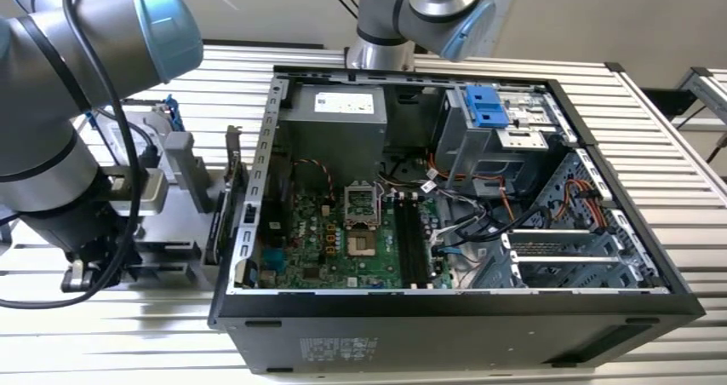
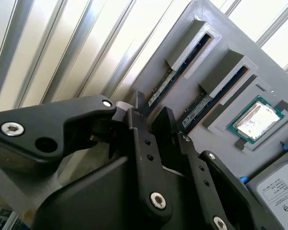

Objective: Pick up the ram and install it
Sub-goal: 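Pick up the ram and move it above insertion slot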

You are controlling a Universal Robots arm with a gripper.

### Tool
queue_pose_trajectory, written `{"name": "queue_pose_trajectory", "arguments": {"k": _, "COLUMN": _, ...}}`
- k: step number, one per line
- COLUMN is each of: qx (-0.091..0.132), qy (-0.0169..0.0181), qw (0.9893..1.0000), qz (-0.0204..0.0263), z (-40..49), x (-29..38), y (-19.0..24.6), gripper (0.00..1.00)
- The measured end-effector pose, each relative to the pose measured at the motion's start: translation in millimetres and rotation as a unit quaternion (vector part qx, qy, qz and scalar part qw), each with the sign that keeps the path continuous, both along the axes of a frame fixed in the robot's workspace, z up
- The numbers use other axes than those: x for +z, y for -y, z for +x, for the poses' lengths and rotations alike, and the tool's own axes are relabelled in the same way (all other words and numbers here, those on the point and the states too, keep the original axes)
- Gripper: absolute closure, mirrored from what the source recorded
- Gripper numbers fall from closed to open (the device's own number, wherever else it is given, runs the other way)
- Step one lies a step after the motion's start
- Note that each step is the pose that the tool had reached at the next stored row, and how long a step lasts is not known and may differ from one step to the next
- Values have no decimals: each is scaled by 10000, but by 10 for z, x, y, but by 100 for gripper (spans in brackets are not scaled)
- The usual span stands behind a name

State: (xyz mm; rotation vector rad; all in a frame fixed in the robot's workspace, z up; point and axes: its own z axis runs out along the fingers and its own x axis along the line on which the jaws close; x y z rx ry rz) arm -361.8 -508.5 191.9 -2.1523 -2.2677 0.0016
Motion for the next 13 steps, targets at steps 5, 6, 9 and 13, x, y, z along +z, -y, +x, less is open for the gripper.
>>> {"name": "queue_pose_trajectory", "arguments": {"k": 5, "qx": 0, "qy": 0, "qw": 10000, "qz": 0, "z": 0, "x": -1, "y": 0, "gripper": 100}}
{"name": "queue_pose_trajectory", "arguments": {"k": 6, "qx": 0, "qy": 0, "qw": 10000, "qz": 0, "z": 0, "x": -1, "y": 0, "gripper": 100}}
{"name": "queue_pose_trajectory", "arguments": {"k": 9, "qx": 0, "qy": -1, "qw": 10000, "qz": -1, "z": 0, "x": -2, "y": 0, "gripper": 100}}
{"name": "queue_pose_trajectory", "arguments": {"k": 13, "qx": 0, "qy": 0, "qw": 10000, "qz": 0, "z": 0, "x": -3, "y": 0, "gripper": 100}}
